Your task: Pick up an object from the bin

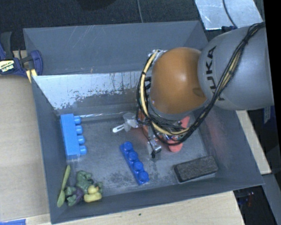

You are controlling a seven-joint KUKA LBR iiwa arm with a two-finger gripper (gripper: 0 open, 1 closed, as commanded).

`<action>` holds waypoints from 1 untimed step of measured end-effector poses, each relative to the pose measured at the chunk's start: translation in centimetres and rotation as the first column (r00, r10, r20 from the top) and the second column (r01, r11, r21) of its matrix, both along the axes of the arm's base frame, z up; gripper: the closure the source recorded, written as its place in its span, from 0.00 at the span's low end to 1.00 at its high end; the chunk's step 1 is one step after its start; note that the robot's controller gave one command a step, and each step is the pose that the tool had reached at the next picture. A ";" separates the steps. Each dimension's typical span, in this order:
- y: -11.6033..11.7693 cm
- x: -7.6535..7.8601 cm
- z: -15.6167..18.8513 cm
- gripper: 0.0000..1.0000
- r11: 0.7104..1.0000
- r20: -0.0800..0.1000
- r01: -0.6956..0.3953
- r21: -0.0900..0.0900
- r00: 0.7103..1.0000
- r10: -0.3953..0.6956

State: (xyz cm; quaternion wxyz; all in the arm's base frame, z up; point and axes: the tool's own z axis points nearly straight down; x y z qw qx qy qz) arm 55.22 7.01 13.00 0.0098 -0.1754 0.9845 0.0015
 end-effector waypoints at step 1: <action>-1.3 1.6 -4.1 0.00 0.987 -0.002 -0.164 -0.005 0.987 0.164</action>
Offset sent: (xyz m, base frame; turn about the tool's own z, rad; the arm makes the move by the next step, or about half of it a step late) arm 0.0290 -0.0191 -0.0600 -0.5769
